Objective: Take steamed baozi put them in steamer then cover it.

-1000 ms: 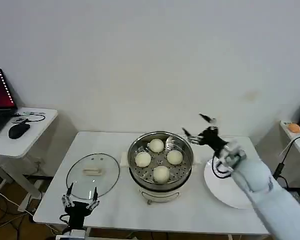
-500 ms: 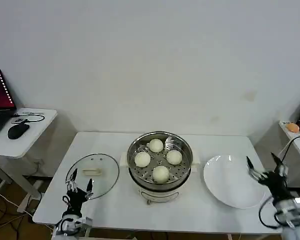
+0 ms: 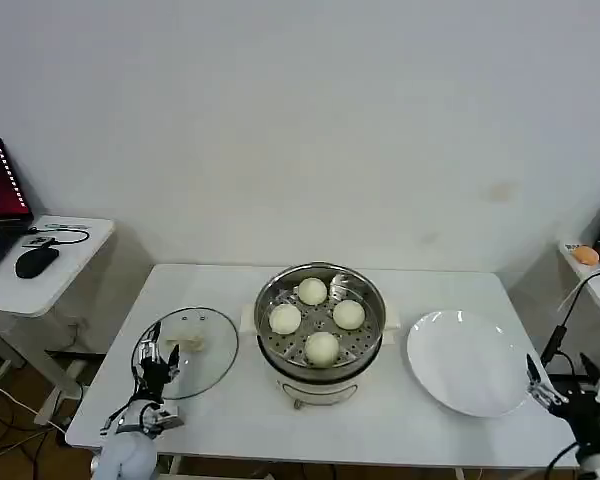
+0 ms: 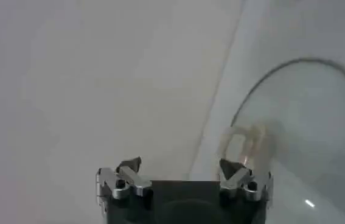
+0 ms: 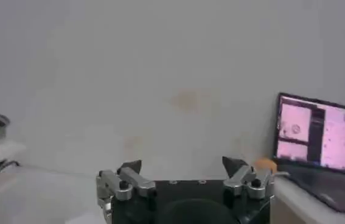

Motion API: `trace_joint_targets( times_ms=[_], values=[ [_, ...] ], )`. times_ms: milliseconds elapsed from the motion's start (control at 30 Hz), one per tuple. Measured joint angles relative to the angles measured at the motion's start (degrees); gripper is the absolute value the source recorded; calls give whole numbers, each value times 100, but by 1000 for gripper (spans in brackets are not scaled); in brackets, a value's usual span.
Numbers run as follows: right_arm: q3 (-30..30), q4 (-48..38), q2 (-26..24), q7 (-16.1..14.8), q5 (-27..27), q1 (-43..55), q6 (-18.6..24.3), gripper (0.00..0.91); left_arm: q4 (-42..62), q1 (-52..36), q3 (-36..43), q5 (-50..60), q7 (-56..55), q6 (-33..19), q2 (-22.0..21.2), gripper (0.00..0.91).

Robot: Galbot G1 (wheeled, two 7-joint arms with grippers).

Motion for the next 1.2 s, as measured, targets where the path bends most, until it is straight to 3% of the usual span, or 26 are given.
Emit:
trace_joint_targets(
  times_ms=[533,567,600,633,1200],
  values=[
    [45,-52,188,-6,-11,-182,92,907,773,-720,298,379,19,90,3,907],
    [39,-52,198,-7,-11,-189,94,907,818,-759,311,402,11,88,-9,786],
    [35,-52,206,-6,-12,-194,100,907,854,-791,321,420,5,87,-16,252],
    [33,-54,213,-6,-16,-200,106,907,894,-828,329,431,2,85,-23,0],
    [-23,-110,261,-18,-20,-229,152,907,1292,-1009,359,707,-93,-85,-124,0]
  ],
)
